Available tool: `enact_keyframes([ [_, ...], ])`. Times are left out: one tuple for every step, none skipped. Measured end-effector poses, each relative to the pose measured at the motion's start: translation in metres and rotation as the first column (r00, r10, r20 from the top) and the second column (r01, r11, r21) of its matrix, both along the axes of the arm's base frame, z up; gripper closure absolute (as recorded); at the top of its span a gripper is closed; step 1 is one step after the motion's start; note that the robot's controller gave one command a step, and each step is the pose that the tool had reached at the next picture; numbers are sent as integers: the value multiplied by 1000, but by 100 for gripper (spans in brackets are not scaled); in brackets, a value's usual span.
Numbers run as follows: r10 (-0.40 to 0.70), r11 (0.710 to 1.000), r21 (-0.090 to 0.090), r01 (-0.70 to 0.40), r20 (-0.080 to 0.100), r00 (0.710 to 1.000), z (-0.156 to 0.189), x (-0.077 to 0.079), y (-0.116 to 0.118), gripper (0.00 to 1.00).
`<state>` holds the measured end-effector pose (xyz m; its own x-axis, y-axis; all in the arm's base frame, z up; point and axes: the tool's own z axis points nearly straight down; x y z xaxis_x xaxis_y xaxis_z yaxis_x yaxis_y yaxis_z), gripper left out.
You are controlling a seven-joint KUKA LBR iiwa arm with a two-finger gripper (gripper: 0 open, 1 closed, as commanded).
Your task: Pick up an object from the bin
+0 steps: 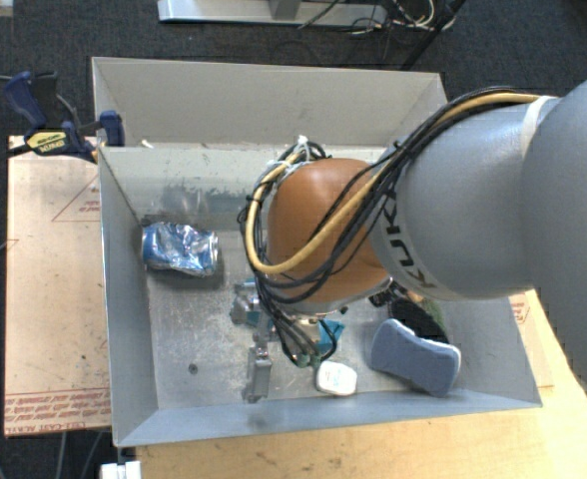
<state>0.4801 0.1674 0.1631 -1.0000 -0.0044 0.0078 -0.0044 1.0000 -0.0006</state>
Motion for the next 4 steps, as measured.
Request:
enact_keyframes([
  [-1,1000,0,1,1,1000,1,0,0,0],
  [-50,999,4,50,11,999,-33,4,5,0],
  [-60,998,2,60,3,998,-46,3,5,0],
  [-16,1000,0,16,4,1000,-36,7,-23,0],
])
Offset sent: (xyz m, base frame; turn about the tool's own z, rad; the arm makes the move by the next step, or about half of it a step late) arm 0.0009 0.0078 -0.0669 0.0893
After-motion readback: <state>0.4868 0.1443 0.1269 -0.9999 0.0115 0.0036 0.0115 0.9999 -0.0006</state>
